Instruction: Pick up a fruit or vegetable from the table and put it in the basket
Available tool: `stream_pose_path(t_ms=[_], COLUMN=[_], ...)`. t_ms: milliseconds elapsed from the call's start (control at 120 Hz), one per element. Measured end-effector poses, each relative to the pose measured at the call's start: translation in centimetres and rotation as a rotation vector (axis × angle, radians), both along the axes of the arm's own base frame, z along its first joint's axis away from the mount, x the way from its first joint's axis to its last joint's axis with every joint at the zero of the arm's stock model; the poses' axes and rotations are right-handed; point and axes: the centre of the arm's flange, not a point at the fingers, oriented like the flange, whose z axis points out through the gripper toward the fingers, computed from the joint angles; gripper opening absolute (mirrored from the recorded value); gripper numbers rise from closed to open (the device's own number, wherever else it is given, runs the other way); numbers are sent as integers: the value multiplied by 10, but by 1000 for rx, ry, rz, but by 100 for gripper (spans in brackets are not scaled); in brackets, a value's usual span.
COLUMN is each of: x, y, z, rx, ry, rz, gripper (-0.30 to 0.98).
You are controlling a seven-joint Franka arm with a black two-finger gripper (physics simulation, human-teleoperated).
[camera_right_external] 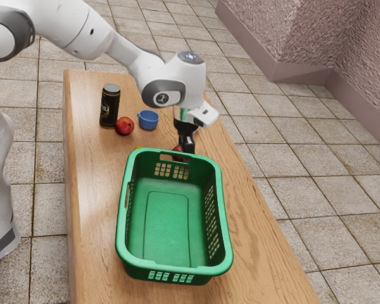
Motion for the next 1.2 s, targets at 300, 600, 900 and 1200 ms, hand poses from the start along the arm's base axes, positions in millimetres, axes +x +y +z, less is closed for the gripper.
stream_pose_path(t_ms=[300,600,900,1200], x=[3,0,-13,-48], y=[-2,7,29,-104], z=[-9,-10,55,143], rx=[3,2,-12,19], ry=[-7,-19,-117,-199], rz=[-4,15,54,-207], gripper=[69,38,31,33])
